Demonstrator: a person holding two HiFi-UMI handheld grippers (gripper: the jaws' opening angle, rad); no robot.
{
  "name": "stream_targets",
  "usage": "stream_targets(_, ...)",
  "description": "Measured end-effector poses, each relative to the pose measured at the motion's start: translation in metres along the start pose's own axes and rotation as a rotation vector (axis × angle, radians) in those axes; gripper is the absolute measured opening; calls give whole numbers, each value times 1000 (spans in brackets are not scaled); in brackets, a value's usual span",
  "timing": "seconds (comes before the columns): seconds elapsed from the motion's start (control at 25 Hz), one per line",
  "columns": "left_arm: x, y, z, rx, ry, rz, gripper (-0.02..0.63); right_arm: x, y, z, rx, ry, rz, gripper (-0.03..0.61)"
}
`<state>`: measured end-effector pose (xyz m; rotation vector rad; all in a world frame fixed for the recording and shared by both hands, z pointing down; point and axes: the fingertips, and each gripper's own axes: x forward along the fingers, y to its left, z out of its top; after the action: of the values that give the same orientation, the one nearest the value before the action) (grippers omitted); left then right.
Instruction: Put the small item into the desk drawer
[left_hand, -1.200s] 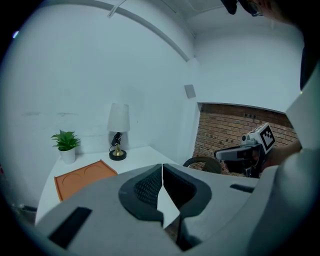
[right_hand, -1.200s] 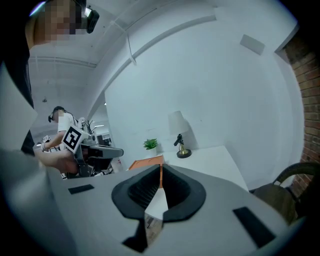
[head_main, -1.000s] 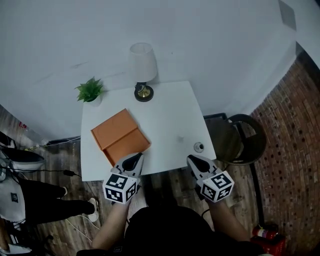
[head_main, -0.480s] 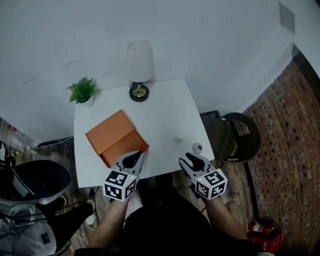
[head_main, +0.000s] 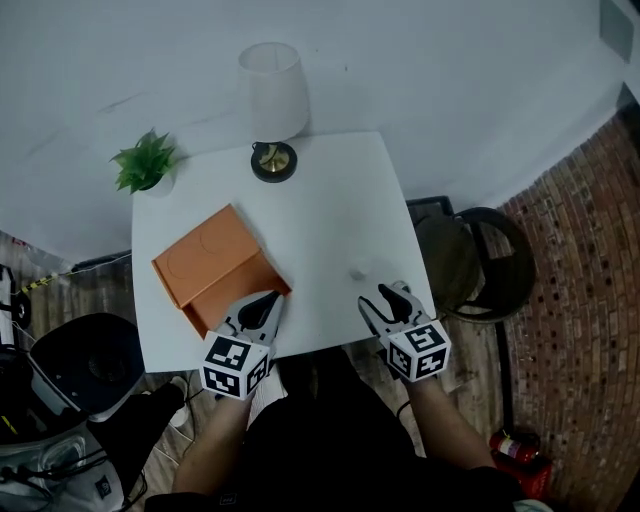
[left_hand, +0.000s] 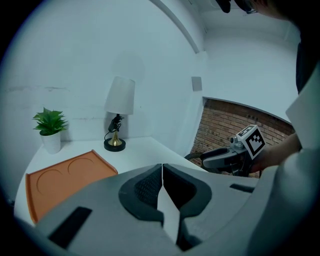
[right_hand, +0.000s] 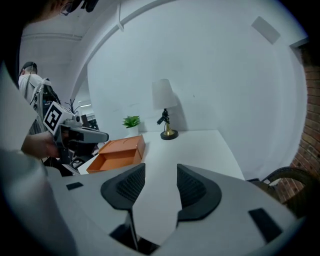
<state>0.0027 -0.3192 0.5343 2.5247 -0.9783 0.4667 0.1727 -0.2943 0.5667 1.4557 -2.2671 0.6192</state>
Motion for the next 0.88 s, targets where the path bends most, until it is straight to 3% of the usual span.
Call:
stream_targets(0.32, 33, 23, -17, -62, 38, 33, 15, 52, -39, -12, -37, 74, -35, 210)
stream_targets(0.88, 52, 49, -17, -105, 57, 98, 15, 107, -67, -48, 7, 194, -54, 218)
